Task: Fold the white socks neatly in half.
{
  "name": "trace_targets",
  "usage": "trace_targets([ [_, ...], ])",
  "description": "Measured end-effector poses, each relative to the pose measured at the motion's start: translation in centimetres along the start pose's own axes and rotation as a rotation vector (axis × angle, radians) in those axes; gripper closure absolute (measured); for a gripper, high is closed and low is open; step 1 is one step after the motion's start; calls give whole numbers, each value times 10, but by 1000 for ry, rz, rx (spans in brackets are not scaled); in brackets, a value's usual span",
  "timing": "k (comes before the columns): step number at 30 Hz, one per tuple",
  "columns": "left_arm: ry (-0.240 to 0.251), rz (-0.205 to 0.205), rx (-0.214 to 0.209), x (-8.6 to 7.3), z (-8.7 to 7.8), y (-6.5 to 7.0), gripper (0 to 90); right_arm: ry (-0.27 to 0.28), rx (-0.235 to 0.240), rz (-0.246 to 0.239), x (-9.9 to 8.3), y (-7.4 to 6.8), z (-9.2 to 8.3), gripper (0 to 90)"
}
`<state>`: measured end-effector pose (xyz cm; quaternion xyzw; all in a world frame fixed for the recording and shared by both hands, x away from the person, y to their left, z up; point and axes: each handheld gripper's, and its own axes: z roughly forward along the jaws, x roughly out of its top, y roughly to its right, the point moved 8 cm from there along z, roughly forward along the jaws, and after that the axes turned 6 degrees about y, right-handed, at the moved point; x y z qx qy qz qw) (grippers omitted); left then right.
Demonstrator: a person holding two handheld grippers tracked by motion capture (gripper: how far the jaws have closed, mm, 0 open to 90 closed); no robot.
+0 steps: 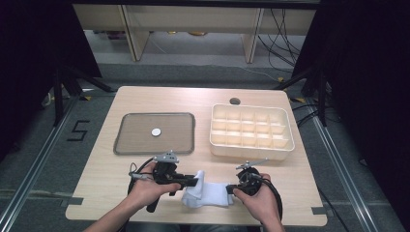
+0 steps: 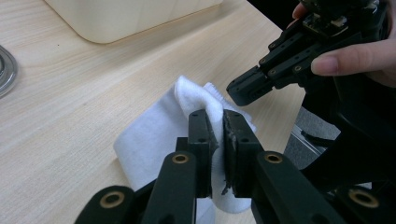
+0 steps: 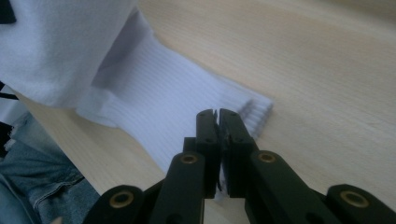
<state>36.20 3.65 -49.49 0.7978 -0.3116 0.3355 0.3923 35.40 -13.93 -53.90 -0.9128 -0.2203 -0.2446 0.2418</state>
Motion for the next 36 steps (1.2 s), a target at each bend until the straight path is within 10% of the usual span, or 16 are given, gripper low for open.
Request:
trace_targets([
  [36, -57, 35, 10, -10, 23, 4, 817, 2, -16, 37, -7, 10, 12, 856],
])
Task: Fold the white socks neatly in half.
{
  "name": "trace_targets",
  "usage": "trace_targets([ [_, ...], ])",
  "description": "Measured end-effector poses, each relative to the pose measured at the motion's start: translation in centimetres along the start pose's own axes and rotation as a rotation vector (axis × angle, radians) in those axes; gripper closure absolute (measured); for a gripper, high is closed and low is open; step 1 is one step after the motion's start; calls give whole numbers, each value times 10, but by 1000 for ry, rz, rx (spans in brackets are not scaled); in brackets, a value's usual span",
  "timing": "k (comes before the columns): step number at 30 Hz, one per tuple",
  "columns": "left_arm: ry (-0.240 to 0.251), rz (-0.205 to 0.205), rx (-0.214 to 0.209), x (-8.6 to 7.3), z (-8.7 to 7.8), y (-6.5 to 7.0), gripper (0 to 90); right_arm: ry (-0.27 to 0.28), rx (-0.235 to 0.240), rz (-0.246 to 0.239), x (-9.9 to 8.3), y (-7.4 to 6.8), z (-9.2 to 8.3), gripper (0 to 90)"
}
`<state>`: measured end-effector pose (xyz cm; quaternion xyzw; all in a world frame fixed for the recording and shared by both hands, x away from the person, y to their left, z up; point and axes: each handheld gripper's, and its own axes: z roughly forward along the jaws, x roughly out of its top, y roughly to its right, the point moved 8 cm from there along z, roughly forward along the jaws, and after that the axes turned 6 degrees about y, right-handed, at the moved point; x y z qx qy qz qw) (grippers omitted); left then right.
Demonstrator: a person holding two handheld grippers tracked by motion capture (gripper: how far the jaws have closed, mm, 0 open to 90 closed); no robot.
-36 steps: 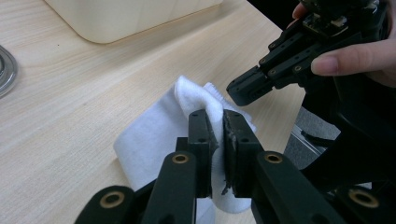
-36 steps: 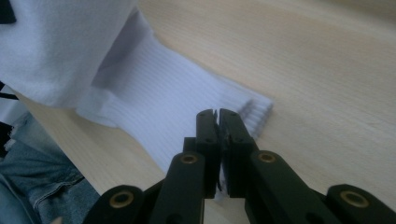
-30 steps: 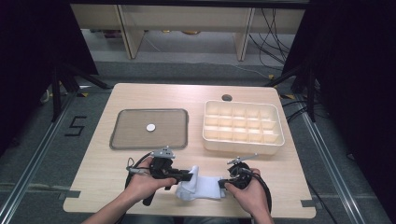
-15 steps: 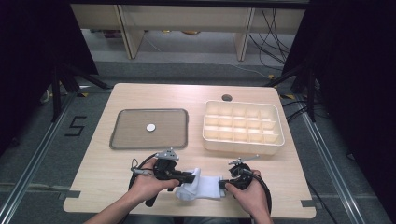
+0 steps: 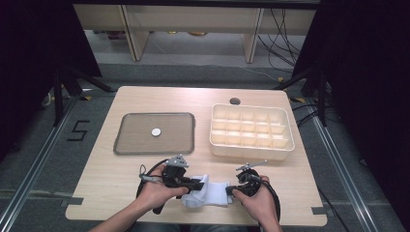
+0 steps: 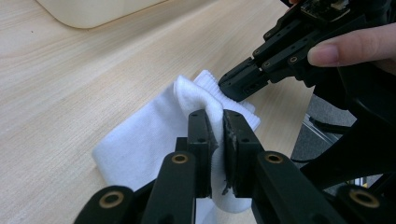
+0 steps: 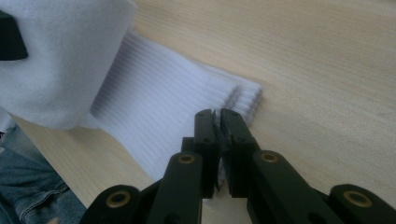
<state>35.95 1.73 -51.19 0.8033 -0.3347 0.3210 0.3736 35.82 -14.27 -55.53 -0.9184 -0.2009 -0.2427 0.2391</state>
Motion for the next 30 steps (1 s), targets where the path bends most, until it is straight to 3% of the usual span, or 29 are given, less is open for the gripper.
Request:
trace_targets([
  [18, -9, 11, -2, 0, 8, 3, 814, -1, 0, 7, 0, -2, 1, 850],
  [20, -5, 14, 12, 0, 10, 3, 814, -2, 0, 7, 0, -2, 1, 850],
  [30, -15, 23, -5, 0, 14, 4, 813, 1, 1, 8, 0, -3, 1, 843],
])
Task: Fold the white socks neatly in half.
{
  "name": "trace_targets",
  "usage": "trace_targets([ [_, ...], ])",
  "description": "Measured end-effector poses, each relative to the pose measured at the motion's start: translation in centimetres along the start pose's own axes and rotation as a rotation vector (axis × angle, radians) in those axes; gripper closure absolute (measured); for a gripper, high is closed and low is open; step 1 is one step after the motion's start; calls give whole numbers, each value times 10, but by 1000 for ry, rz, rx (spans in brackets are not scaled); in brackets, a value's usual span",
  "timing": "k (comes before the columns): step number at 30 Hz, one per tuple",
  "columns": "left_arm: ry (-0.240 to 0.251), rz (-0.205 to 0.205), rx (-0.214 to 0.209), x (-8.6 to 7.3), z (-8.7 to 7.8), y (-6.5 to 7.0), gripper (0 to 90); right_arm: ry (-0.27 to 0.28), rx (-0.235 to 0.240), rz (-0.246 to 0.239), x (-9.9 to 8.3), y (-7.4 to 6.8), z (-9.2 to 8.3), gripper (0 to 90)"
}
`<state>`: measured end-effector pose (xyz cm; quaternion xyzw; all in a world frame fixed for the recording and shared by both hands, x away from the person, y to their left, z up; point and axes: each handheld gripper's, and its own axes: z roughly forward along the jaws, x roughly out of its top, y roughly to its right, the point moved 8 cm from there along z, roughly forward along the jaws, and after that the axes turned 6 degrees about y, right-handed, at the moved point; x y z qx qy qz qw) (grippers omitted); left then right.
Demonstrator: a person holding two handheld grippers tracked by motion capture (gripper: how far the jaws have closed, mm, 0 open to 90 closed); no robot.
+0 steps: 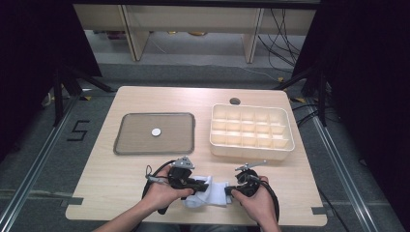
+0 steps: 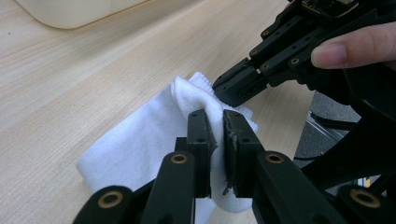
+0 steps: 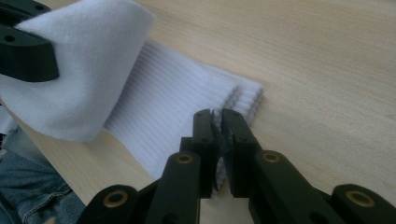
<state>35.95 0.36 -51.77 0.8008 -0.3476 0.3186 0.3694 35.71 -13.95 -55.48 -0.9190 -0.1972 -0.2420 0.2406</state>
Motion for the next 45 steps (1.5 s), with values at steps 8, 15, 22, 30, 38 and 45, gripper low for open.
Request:
trace_targets([
  [8, -3, -1, 7, -1, 3, 0, 812, 4, 1, -6, 0, -2, 1, 838],
  [15, -14, -5, 4, -3, 6, 1, 810, 4, 2, -2, 2, -4, 3, 831],
  [22, -11, -7, 7, -2, 6, 0, 810, 33, 3, -7, 3, -4, -1, 830],
  [30, -14, -9, 17, -3, 7, -1, 810, 31, 7, -11, 4, -7, -1, 858],
  [38, -2, -11, 2, 1, 9, 1, 810, 35, 23, -64, 3, -5, 4, 857],
  [45, -3, -13, 7, 4, 9, 4, 810, 14, 11, -16, 0, -8, 3, 853],
])
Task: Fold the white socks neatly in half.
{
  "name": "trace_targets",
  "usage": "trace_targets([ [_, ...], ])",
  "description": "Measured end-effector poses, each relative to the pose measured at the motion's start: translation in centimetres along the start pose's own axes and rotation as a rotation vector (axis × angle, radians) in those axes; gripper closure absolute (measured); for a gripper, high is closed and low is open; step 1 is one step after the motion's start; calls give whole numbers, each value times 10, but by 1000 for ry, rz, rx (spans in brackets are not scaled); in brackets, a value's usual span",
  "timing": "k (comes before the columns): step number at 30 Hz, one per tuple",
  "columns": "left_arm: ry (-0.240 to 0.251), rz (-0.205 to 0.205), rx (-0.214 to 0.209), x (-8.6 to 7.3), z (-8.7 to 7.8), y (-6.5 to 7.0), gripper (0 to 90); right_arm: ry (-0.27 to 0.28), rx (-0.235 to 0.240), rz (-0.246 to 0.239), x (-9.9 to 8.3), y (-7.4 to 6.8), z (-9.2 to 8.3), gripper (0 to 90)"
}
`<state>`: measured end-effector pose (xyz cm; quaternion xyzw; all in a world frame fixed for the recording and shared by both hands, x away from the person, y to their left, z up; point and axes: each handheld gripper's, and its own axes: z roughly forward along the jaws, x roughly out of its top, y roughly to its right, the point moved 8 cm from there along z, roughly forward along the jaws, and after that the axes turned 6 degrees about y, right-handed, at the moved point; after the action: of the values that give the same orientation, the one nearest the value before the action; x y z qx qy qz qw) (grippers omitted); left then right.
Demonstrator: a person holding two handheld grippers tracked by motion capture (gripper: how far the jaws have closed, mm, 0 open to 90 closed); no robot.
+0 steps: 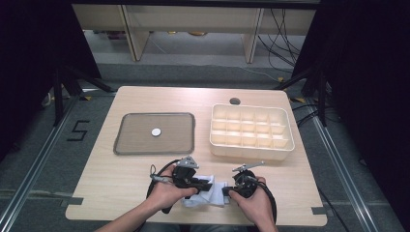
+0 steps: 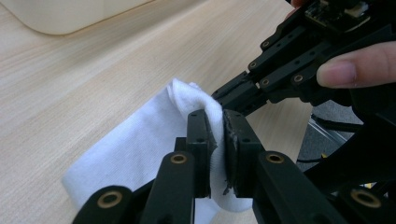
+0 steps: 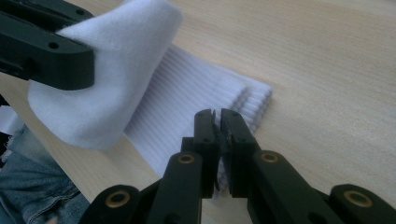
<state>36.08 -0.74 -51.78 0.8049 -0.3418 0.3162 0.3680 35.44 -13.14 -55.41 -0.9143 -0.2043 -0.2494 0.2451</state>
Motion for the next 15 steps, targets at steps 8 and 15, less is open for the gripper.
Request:
trace_targets([
  [8, 2, 16, -8, 3, 4, 2, 810, 1, 5, 11, 0, 0, 0, 847],
  [15, 3, 13, -8, 3, 5, 3, 810, -5, 5, 15, -1, 0, 0, 851],
])
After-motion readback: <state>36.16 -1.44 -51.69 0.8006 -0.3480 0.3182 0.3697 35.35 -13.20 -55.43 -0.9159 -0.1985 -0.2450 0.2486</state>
